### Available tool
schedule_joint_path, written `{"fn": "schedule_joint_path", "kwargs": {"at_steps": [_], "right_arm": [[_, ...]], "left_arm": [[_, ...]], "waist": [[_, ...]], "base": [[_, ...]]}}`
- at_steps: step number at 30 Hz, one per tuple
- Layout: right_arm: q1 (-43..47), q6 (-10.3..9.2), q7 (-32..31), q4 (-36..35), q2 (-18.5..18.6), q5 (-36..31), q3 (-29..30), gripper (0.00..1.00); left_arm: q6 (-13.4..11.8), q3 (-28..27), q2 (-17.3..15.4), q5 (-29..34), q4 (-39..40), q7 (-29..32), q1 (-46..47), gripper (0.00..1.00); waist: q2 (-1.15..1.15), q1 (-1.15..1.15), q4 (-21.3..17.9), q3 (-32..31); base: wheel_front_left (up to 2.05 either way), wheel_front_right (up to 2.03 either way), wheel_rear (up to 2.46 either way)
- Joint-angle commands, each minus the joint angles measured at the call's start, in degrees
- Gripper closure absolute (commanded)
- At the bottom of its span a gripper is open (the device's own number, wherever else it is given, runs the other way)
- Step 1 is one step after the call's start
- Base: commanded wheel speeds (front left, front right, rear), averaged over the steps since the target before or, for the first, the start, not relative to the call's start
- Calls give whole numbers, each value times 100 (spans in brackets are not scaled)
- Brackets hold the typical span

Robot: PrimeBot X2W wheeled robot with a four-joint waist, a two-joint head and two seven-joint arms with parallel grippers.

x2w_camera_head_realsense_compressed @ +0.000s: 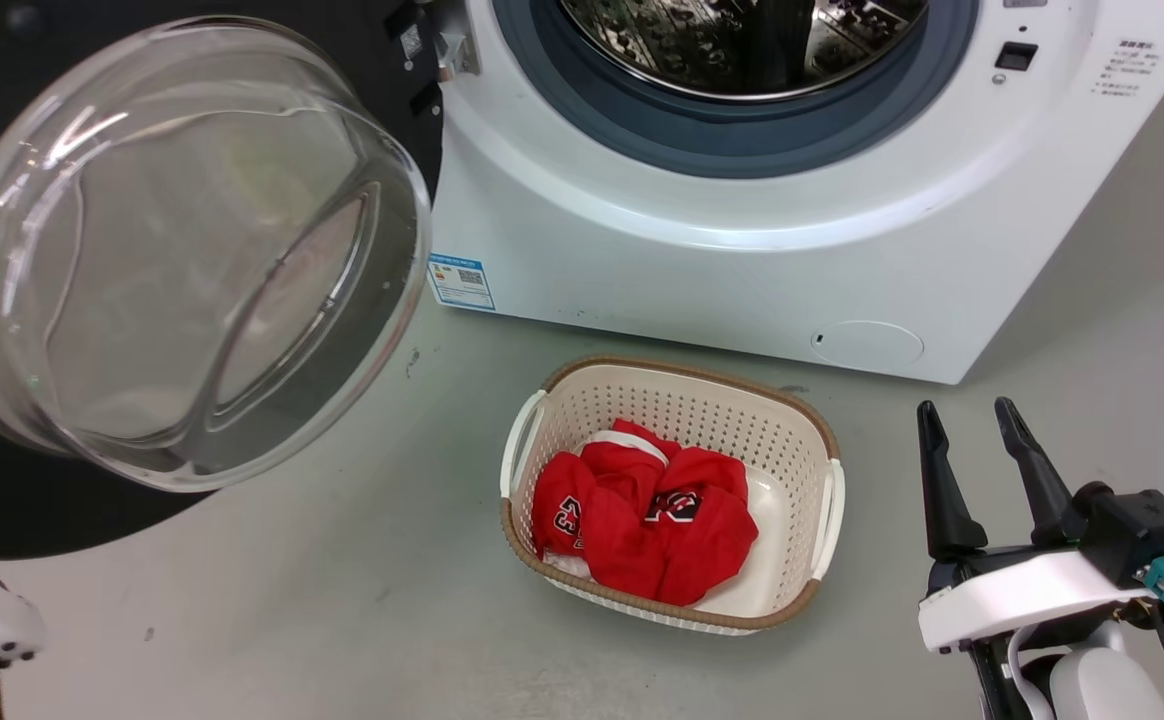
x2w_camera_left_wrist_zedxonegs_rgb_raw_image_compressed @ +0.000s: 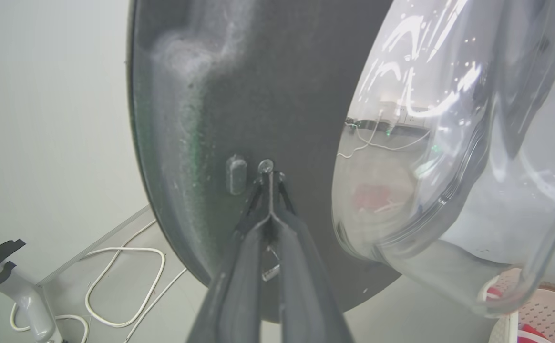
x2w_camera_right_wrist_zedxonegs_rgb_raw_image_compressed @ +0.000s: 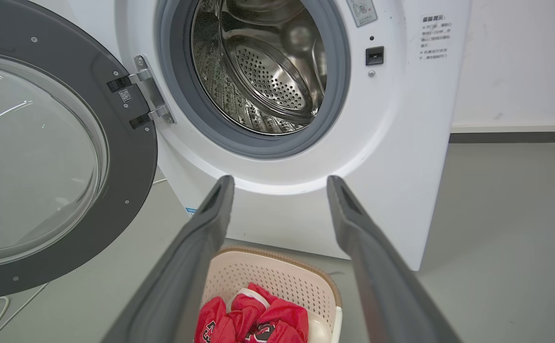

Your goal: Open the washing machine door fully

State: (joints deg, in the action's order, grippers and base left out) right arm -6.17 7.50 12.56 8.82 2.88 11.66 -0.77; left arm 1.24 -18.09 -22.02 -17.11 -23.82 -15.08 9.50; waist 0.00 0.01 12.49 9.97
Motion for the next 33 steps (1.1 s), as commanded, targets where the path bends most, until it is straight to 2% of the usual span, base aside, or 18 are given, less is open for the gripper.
{"fn": "schedule_joint_path", "kwargs": {"at_steps": [1,7,12,19,22,23,24,25,26,33], "right_arm": [[-112,-2,5,-28,-3,-25,-11,0],[-139,-2,21,-17,-3,-33,-26,0],[-67,-2,52,49,-3,10,-22,0],[116,-2,114,132,-3,85,-43,0],[236,-2,141,131,-3,77,-31,0],[272,-2,141,119,-2,66,-23,0],[299,-2,145,108,-3,64,-14,0],[338,-2,149,93,-3,57,-7,0],[376,-2,149,78,-3,55,-3,0],[542,-2,68,-72,-3,-22,-11,0]], "left_arm": [[71,-130,-84,54,-159,-9,197,100],[208,-419,-159,198,-516,-10,458,100],[278,-648,-48,382,-532,-10,357,100],[330,-887,482,656,92,-11,-251,100],[256,-761,959,895,696,-10,-688,100],[259,-750,1066,925,879,-11,-790,88],[267,-732,1159,958,1045,-11,-892,57],[287,-684,1285,992,1185,-11,-995,7],[320,-645,1400,991,1294,-10,-1105,0],[412,-242,1734,1112,1975,-10,-1467,0]], "waist": [[0,-1,-61,68],[0,-1,-145,115],[0,-1,-237,3],[0,-1,-350,-351],[0,-1,-380,-519],[0,-1,-384,-564],[0,-1,-386,-615],[0,-1,-389,-670],[0,-1,-395,-706],[0,-1,-473,-887]], "base": [[0,0,0],[0,0,0],[0,0,0],[0,0,0],[0,0,0],[0,0,0],[0,0,0],[0,0,0],[0,0,0],[0,0,0]]}}
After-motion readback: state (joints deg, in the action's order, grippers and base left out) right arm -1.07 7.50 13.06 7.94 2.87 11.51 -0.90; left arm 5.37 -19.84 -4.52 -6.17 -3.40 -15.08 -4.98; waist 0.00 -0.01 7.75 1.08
